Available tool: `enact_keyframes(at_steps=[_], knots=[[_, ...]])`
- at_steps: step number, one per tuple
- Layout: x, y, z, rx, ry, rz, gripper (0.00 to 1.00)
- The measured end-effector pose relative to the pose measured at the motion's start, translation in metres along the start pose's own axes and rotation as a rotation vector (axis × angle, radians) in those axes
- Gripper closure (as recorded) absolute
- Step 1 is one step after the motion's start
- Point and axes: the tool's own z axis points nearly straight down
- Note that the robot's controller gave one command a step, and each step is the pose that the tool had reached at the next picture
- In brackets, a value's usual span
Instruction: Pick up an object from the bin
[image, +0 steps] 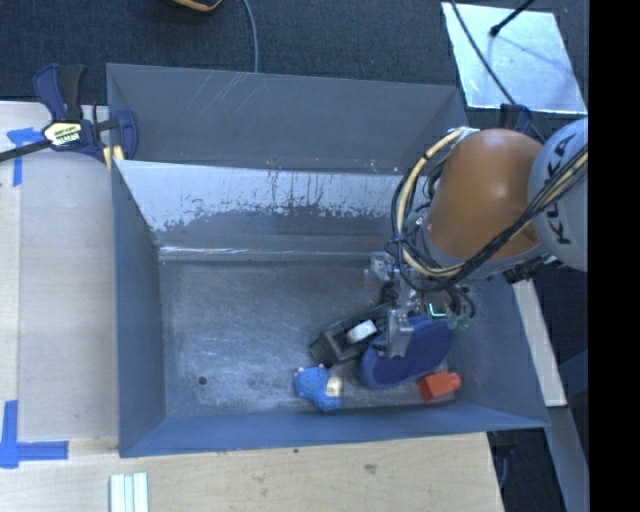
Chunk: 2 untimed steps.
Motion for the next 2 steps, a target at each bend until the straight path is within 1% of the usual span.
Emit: enact_keyframes(at_steps=[1,2], knots=[[0.0300,0.0140,0.0821,0.006,-0.037,-0.348,0.00],[0.0253,0.0149,0.0771,0.007,-0.053,-0.347,1.00]])
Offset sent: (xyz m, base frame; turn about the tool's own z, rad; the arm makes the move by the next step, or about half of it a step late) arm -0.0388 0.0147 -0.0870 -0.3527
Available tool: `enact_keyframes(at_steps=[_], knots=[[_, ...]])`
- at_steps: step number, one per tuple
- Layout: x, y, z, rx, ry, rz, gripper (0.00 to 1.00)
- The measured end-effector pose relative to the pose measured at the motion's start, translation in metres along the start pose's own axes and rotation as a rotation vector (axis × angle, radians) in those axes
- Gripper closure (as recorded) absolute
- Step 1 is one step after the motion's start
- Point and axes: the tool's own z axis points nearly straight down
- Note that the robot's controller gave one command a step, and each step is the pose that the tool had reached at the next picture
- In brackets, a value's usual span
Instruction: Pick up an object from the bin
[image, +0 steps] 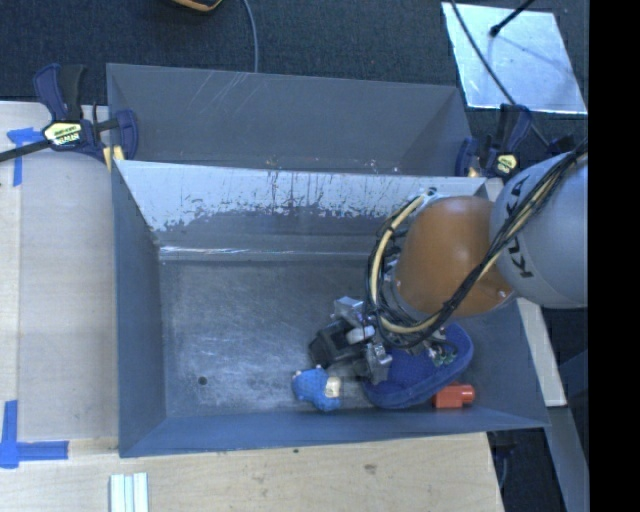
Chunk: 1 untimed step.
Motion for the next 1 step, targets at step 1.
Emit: enact_keyframes(at_steps=[1], knots=[[-0.0275,0.0208,-0.0950,-0.013,0.040,0.001,1.00]])
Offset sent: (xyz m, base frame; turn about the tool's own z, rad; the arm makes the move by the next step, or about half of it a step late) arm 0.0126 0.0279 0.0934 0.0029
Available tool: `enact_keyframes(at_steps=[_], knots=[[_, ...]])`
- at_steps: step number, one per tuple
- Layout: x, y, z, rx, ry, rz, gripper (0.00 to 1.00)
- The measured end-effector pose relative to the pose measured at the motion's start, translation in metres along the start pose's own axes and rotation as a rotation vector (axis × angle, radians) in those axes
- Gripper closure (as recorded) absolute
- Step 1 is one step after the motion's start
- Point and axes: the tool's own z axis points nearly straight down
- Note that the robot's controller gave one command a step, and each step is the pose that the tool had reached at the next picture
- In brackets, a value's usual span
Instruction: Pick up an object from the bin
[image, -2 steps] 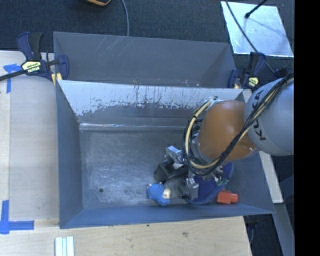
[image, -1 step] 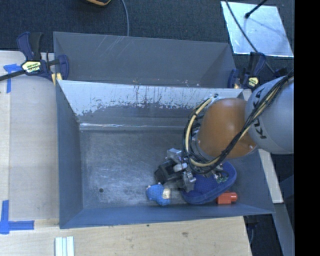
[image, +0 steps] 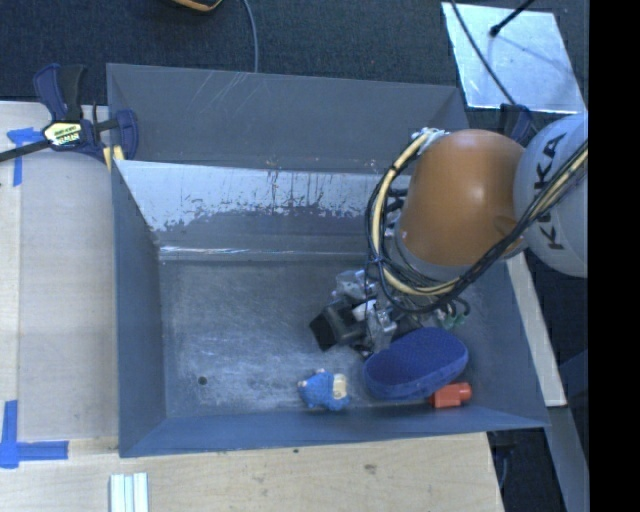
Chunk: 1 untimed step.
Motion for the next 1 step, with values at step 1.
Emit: enact_keyframes(at_steps=[1], knots=[[-0.0218,-0.0097,-0.1101,0.001,0.001,-0.011,1.00]])
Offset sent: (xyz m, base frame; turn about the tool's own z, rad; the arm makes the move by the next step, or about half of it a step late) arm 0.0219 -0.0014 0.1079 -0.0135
